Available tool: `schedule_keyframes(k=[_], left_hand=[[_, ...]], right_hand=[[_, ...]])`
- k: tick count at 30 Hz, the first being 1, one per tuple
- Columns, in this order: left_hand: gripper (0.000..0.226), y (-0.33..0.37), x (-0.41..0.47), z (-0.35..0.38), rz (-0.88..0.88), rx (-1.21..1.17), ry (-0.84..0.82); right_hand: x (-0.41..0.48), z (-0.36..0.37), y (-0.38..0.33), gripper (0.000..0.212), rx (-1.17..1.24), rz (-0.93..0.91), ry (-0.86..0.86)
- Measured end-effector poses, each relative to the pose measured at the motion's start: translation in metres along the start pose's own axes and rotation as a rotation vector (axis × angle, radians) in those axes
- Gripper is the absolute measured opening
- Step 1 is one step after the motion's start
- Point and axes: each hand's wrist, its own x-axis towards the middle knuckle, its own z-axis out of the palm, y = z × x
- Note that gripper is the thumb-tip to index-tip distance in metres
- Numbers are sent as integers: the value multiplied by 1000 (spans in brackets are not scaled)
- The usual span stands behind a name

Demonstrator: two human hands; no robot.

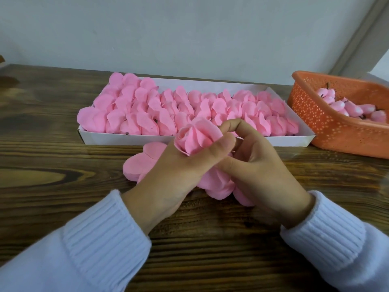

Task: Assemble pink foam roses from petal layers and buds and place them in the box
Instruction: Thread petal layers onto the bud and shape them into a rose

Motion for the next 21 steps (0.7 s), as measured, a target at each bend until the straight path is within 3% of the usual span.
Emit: schedule_keyframes(k=[3, 6, 9, 12, 16, 21], left_hand=[[5, 0, 0, 0, 18, 0, -56], [20, 5, 2, 0, 35, -9, -261], [51, 10, 3, -3, -21, 6, -345], [48, 9, 3, -5, -47, 40, -352], [40, 8, 2, -4, -70, 51, -339], [34, 9, -2, -1, -17, 136, -263]], right_hand=[[2, -1, 1, 33, 40, 30, 8], [3, -2, -2, 42, 116, 80, -11], [4, -5, -6, 54, 170, 120, -40], [4, -7, -10, 54, 210, 159, -88], [2, -8, -8, 35, 210, 202, -164], [2, -10, -6, 39, 141, 205, -186]])
